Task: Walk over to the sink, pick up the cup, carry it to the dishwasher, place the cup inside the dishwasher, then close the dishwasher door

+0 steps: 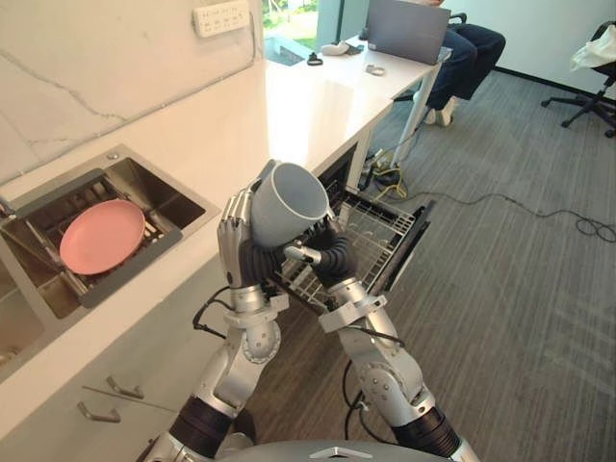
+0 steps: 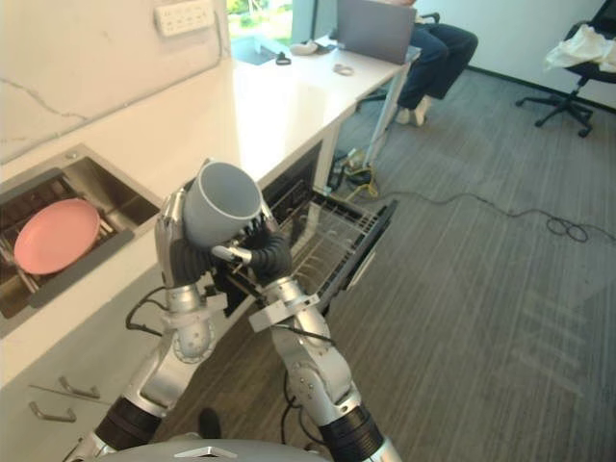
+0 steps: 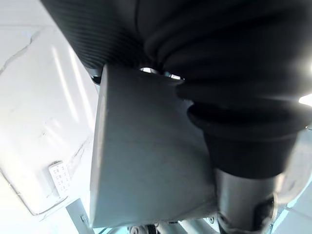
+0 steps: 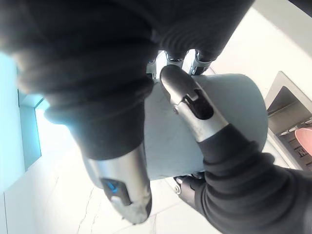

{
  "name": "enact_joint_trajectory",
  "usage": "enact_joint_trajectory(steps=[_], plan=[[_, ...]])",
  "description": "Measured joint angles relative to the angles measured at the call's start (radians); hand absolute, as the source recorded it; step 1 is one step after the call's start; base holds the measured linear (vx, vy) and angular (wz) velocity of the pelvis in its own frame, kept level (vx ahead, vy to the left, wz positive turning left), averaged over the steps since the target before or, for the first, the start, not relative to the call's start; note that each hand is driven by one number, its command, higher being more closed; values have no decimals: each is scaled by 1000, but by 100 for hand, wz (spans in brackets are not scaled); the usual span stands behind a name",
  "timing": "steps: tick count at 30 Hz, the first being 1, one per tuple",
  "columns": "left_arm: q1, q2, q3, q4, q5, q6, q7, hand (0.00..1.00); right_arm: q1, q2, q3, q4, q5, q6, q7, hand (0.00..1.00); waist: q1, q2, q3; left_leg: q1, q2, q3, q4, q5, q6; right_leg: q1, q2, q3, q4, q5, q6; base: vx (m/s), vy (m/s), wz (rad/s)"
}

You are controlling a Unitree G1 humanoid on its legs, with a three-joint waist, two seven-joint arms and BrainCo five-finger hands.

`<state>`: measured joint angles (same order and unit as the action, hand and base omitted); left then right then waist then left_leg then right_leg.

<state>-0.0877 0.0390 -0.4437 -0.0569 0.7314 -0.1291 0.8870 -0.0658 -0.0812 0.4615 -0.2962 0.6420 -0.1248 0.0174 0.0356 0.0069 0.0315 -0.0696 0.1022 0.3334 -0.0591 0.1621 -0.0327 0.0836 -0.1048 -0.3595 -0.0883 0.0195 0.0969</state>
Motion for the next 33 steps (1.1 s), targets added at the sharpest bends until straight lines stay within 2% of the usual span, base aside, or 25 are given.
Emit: enact_joint_trajectory(steps=[8, 9, 17, 27, 28, 33], plan=[[2, 1, -32, 16, 0, -2, 0, 100, -4, 0, 6, 1, 0, 1, -53, 0, 4, -3, -7, 0, -2, -5, -7, 4, -1, 0, 0, -6, 0, 1, 0, 0, 0, 0], [2, 1, -37, 22, 0, -5, 0, 100, -9, 0, 5, 5, 0, 1, -66, 100, 4, -4, -7, 0, -3, -5, -7, 4, -1, 0, 0, -6, 0, 1, 0, 0, 0, 0], [2, 1, -39, 31, -1, -11, 0, 100, -18, 1, 13, 12, -1, 1, -110, 100, 5, -7, -10, 0, -4, -6, -8, 4, -1, 0, -1, -7, 0, 0, 1, 0, 0, 0], [6, 1, -38, 40, -2, -12, 10, 100, -19, 0, 26, 12, -23, 0, -129, 100, 4, -7, -20, 0, -5, -8, -16, 8, -2, -2, -1, -10, 0, 0, 2, 0, 0, 0], [6, 1, -38, 43, -5, -13, 9, 0, -19, 0, 27, 12, -34, 0, -135, 100, 5, -7, -23, 0, -5, -8, -16, 9, -2, -2, -1, -10, 0, 0, 2, 0, 0, 0], [14, 1, -39, 79, -30, -25, 4, 0, -31, 0, 24, 12, -61, -5, -171, 100, 2, -6, -25, 0, -5, -10, -16, 12, -4, -1, -1, -10, 0, 0, 2, 0, 0, 0]])
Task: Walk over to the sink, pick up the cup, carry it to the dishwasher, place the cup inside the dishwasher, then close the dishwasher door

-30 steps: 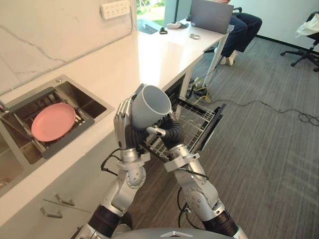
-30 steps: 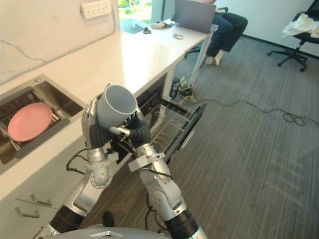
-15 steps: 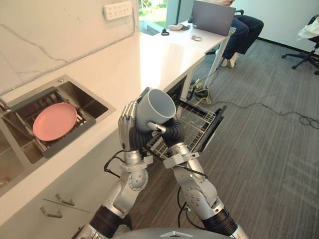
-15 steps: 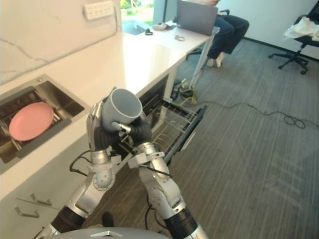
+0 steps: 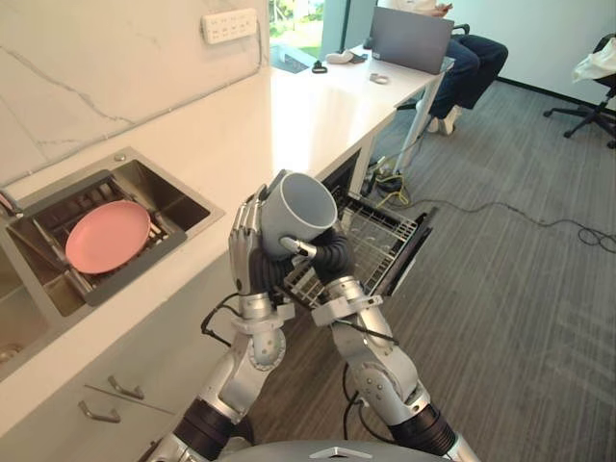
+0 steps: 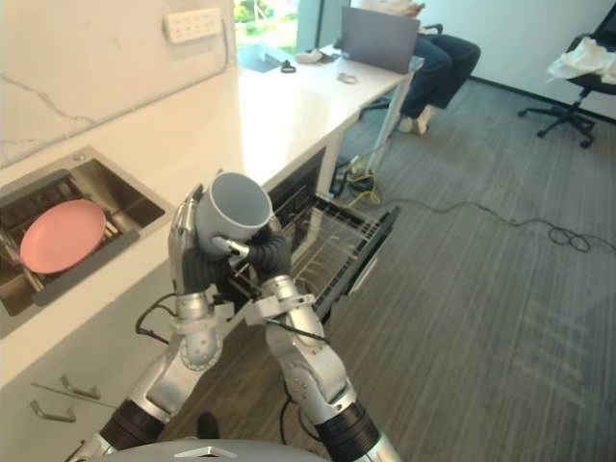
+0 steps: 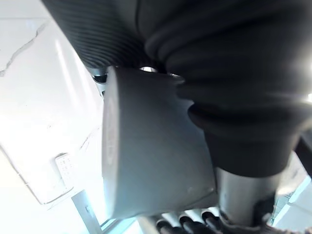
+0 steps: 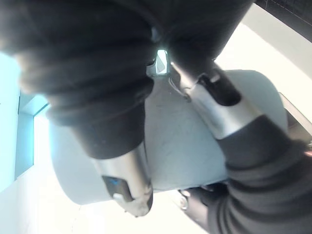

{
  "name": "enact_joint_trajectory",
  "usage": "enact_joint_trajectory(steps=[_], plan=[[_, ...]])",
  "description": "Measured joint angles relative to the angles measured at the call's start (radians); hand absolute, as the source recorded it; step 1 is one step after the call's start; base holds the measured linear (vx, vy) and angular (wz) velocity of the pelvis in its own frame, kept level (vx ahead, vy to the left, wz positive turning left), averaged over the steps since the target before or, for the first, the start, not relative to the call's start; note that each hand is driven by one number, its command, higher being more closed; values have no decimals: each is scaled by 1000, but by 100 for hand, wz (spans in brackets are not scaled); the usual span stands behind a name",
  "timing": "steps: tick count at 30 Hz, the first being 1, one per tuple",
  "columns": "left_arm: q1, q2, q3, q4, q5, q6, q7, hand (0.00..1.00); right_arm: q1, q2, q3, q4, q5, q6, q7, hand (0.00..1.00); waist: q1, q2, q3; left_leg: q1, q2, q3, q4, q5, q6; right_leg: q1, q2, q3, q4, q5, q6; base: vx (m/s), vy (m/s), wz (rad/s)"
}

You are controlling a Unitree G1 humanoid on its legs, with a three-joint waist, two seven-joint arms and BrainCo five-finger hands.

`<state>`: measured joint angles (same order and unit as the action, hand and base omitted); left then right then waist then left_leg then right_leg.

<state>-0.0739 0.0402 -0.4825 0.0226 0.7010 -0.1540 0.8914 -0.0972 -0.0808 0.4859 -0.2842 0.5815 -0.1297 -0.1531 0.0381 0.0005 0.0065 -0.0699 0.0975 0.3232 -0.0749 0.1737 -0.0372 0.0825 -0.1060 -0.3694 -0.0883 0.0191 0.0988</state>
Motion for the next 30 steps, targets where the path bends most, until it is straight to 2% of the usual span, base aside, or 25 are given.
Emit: enact_joint_trajectory(steps=[8, 10, 17, 20, 21, 22, 23, 24, 25, 28, 30], plan=[[27, 0, 1, 2, -21, -7, 0, 0, -1, 27, -47, 0, 1, -42, -38, 100, -1, 0, 0, 0, 0, -1, 0, 1, 0, 0, -1, 0, 0, -2, 3, 0, 0, 0], [28, 0, 3, 9, -24, -8, 0, 0, -2, 34, -75, 0, 2, -66, -58, 100, -1, 0, 0, 0, 0, -1, 0, 1, 0, 0, -1, 0, 0, 1, 2, 0, 0, 0], [28, -1, 14, 9, -52, -29, -2, 0, -2, 35, -177, -2, 5, -105, -119, 100, -6, 0, 0, 1, 0, -1, 0, 1, 0, 0, -1, 1, 0, 3, 0, 0, 0, 0], [28, -1, 27, 9, -120, -77, -32, 0, -2, 34, -238, -4, 3, -116, -142, 100, -7, 0, 0, 2, 0, 0, 0, 1, 0, 0, -1, 2, 0, 4, 0, 0, 0, 0], [29, -2, 33, 8, -167, -106, -86, 0, -2, 33, -264, -4, 1, -116, -146, 100, -9, 0, 0, 2, 0, 0, 0, 1, 0, 0, -1, 3, 0, 5, 0, 0, 0, 0], [30, -1, 30, 8, -234, -129, -176, 0, -2, 32, -292, -4, -11, -111, -151, 100, -9, 0, 0, 2, 0, 0, 0, 1, 0, 0, -1, 4, 0, 6, 1, 0, 0, 0], [32, -1, 25, 9, -264, -132, -223, 0, -2, 31, -306, -4, -25, -106, -151, 100, -9, -1, 0, 2, 0, 0, 0, 1, 0, 0, -1, 4, 0, 6, 1, 0, 0, 0], [40, 0, 0, 15, -324, -137, -304, 0, -2, 23, -331, -4, -42, -100, -149, 100, -10, -1, 1, 2, -1, 1, 0, 1, 0, -1, -2, 5, 0, 6, 2, 0, 0, 0], [44, 0, -11, 26, -360, -139, -348, 0, -2, 20, -343, -3, -53, -96, -146, 100, -10, -1, 1, 2, -1, 1, 0, 1, 0, -1, -3, 5, 0, 6, 2, 0, 0, 0], [80, 7, -83, 154, -533, -118, -556, 0, -37, -54, -394, 89, -162, -58, -98, 100, -15, -3, 2, -3, -1, 2, 0, 1, -1, -10, -4, 11, 0, 4, 8, 0, 0, -6], [108, 21, -94, 218, -598, -107, -639, 0, -72, -107, -422, 161, -207, -34, -67, 100, -16, -3, 5, -13, -1, 0, 2, 1, 0, -18, -6, 10, 0, 5, 6, 0, 0, 3]])
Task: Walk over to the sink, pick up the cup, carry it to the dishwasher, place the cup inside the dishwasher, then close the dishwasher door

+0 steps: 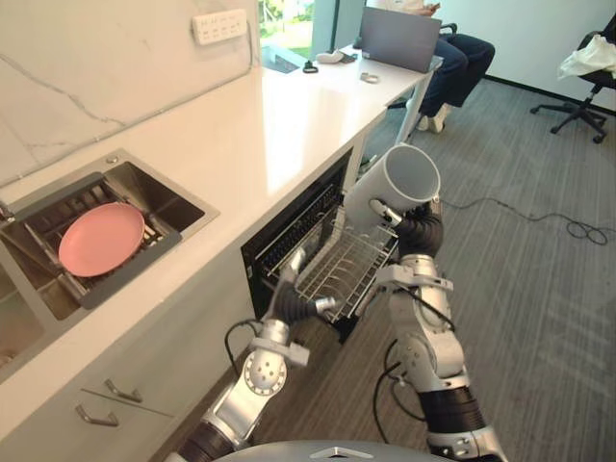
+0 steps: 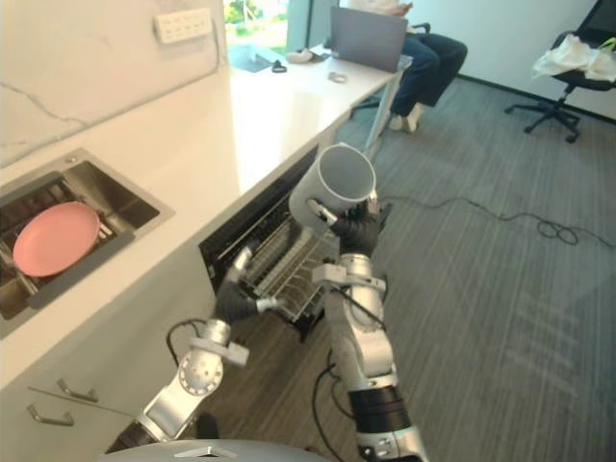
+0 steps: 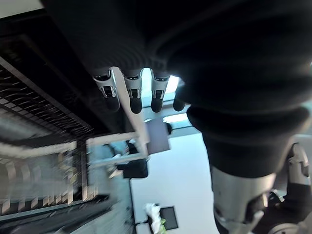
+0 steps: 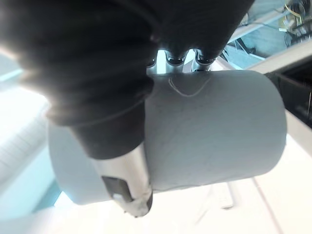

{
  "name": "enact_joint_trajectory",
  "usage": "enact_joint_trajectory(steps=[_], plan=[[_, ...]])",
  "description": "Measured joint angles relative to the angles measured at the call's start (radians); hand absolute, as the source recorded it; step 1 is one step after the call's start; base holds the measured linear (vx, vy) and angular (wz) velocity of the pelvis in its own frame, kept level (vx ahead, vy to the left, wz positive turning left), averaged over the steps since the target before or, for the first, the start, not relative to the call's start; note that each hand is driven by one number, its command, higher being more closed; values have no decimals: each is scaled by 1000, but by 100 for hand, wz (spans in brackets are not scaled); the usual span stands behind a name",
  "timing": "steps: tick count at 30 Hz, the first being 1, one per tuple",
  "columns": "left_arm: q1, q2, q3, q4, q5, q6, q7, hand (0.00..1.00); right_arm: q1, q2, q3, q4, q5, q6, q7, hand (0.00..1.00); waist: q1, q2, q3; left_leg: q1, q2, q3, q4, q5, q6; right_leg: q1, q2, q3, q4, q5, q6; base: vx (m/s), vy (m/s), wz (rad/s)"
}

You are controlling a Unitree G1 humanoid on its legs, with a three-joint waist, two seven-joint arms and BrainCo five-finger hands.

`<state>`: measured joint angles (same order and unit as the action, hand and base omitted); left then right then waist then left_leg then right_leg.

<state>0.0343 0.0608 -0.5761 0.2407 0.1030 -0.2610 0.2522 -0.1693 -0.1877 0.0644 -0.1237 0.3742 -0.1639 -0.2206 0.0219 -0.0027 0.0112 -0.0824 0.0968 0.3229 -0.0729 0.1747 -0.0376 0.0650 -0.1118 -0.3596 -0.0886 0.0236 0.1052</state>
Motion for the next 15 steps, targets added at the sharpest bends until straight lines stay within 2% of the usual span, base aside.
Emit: enact_joint_trajectory(steps=[1, 3, 7, 9, 15], plan=[[5, 22, -19, 48, -55, 4, -47, 0, -30, -41, -20, 54, -30, 22, 20, 100, 4, 1, 7, -5, 1, -10, -1, 1, 1, -2, -2, -6, 0, -2, -4, 0, 1, 9], [10, 47, -23, 113, -99, 8, -95, 0, -84, -86, -39, 127, -52, 44, 44, 100, 7, 3, 30, -7, -1, -19, -1, 2, 3, -2, -5, -10, 0, -1, -4, -13, 16, 8], [40, 91, 30, 286, -229, 27, -202, 0, -186, -186, -51, 276, -143, 107, 131, 100, 20, 4, 76, -29, -5, -41, -2, 7, 9, -11, -9, -42, 0, 6, 5, 5, 17, 14], [59, 96, 75, 330, -259, 36, -224, 0, -216, -224, -64, 345, -182, 128, 167, 100, 32, 7, 95, -42, -8, -61, -2, 11, 14, -12, -8, -65, 0, 8, 4, 31, 2, 30], [92, 98, 220, 412, -234, 35, -220, 0, -439, -377, -76, 624, -246, 197, 253, 100, 87, 37, 198, -89, -18, -129, -2, 29, 26, -24, -7, -124, 0, 12, 9, -14, 22, 28]])
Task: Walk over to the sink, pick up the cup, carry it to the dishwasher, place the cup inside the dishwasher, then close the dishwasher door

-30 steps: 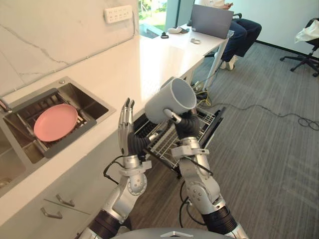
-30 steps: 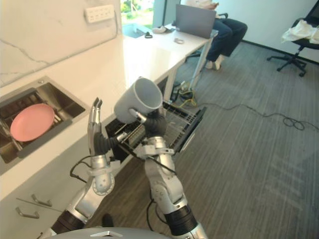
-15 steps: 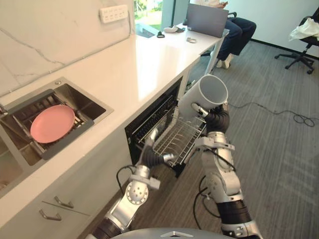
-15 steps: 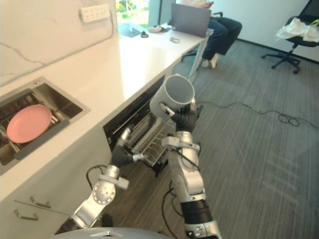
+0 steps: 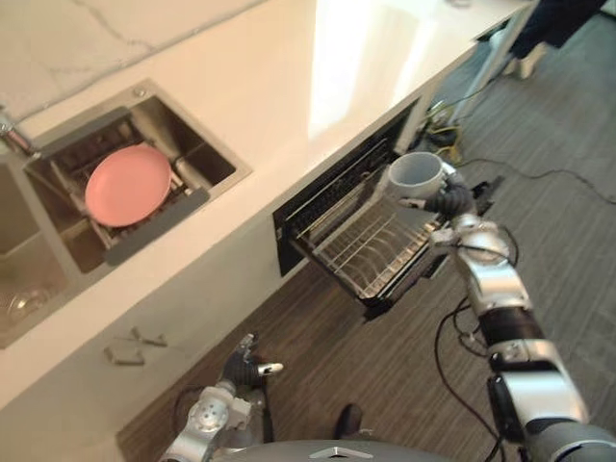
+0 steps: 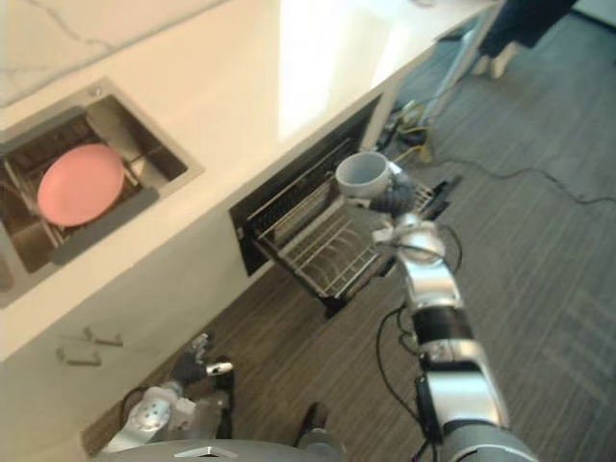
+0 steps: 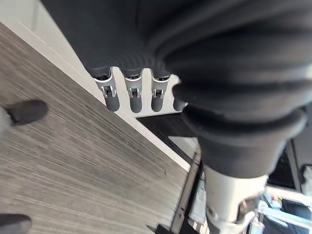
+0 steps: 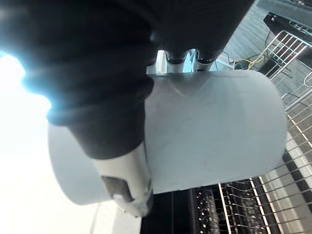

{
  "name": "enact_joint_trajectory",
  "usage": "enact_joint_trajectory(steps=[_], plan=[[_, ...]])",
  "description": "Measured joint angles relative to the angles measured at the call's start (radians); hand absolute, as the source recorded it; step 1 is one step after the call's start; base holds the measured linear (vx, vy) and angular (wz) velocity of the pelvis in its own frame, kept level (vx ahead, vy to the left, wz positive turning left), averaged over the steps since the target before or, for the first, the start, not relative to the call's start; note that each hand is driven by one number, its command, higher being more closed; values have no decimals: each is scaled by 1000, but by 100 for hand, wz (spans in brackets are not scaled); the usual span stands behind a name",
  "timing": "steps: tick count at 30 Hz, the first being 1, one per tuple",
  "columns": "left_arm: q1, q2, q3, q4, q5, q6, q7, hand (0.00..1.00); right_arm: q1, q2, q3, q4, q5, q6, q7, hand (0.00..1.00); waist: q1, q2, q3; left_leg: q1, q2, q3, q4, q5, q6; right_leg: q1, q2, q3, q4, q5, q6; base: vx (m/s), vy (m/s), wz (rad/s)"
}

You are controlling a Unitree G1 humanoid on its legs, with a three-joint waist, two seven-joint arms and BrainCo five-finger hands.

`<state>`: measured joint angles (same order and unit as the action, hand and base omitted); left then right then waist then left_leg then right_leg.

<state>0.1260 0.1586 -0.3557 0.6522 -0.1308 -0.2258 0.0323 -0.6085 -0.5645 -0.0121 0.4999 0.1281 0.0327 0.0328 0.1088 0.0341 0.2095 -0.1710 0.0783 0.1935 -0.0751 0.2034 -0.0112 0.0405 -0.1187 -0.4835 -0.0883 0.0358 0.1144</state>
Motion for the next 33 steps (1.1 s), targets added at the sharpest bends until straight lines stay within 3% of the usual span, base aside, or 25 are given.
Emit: enact_joint_trajectory(steps=[6, 9, 16, 19, 31, 32, 33], plan=[[-20, -1, 119, 35, -21, -29, -14, 0, -173, -60, 30, 183, -55, 65, 28, 100, 56, 6, 113, -57, -9, -55, 1, 22, 5, -25, 2, -54, 0, 4, 0, -40, 36, 26], [-26, -2, 128, 23, -22, -52, -10, 0, -209, -68, 75, 230, -58, 98, 56, 100, 74, 12, 145, -90, -20, -84, 1, 31, 10, -39, 0, -83, 0, 4, 3, 10, 38, 31], [-45, -2, 158, -2, -14, -31, 29, 0, -285, -76, 119, 356, -58, 165, 102, 100, 120, 31, 186, -155, -36, -130, 0, 43, 13, -77, -3, -131, 0, 3, 10, 33, 38, 22], [-57, -2, 156, 2, 2, -30, 29, 0, -298, -74, 128, 446, -78, 180, 117, 100, 144, 52, 198, -169, -42, -141, 0, 46, 14, -81, -4, -136, 0, 3, 11, 55, 28, 13], [-56, 11, 121, 35, -25, -21, 28, 0, -341, -108, 127, 510, -174, 179, 91, 100, 161, 113, 226, -219, -47, -171, 0, 56, 2, -134, -12, -129, 0, 12, 15, 34, 15, -2], [-56, 15, 110, 34, -25, -22, 27, 0, -342, -114, 126, 510, -173, 177, 88, 0, 161, 119, 228, -223, -47, -171, 0, 57, 1, -139, -13, -128, 0, 13, 16, 41, 27, -2], [-55, 16, 110, 33, -25, -21, 27, 0, -348, -114, 126, 509, -173, 169, 87, 0, 160, 120, 228, -228, -48, -173, 0, 58, -1, -145, -14, -126, 0, 14, 16, 0, 0, 0]])
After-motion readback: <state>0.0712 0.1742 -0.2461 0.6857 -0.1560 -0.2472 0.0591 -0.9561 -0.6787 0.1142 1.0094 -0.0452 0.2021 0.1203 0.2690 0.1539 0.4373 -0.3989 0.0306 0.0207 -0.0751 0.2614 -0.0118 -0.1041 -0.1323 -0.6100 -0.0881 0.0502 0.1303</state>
